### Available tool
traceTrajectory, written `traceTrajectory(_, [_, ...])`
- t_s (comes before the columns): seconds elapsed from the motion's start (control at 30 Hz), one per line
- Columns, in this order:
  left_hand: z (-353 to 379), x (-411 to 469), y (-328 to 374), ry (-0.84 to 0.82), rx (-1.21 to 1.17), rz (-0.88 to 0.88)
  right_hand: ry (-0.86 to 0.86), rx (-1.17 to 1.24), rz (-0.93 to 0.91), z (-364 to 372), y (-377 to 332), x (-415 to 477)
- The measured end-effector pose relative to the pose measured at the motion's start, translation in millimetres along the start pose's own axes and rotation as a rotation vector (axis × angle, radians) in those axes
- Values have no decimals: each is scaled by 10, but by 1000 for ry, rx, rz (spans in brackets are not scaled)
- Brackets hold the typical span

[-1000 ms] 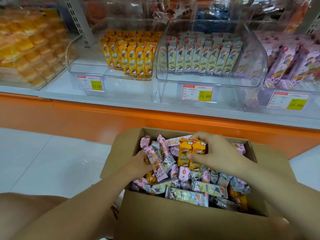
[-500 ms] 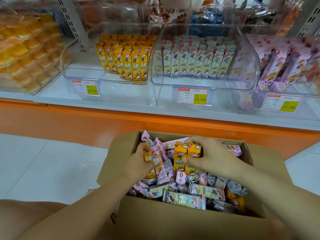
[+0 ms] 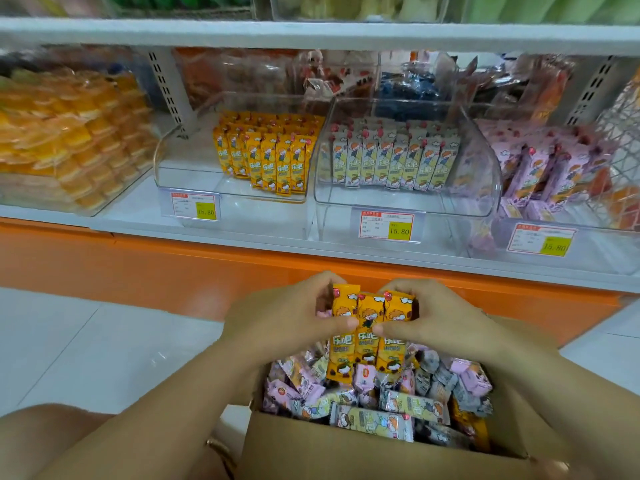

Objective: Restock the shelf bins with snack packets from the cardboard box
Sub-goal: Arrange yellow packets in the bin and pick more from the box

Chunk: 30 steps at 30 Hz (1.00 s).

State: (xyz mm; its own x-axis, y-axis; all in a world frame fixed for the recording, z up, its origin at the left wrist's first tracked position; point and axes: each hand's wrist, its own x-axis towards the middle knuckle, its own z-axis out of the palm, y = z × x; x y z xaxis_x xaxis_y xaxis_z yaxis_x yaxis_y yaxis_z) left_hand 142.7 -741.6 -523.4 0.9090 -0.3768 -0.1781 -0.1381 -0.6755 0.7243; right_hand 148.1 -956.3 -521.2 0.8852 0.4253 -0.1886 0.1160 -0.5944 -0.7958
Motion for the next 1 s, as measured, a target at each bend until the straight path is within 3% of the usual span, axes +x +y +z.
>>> traceTrajectory(0.23, [-626,-37,219,37,97,102,105,-73,-181,-120,-596,213])
traceTrajectory(0.4, [-1151,-156,322,187,184,148,254,-219,-326,-89,-1100,522])
traceTrajectory(0.6, [-1666,-45,229,309,232,195,311,-194,-431,-144,-1529,946])
traceTrajectory(1.0, [-2224,661,-450,384,256,49,286,-308,-376,42,-1678,2168])
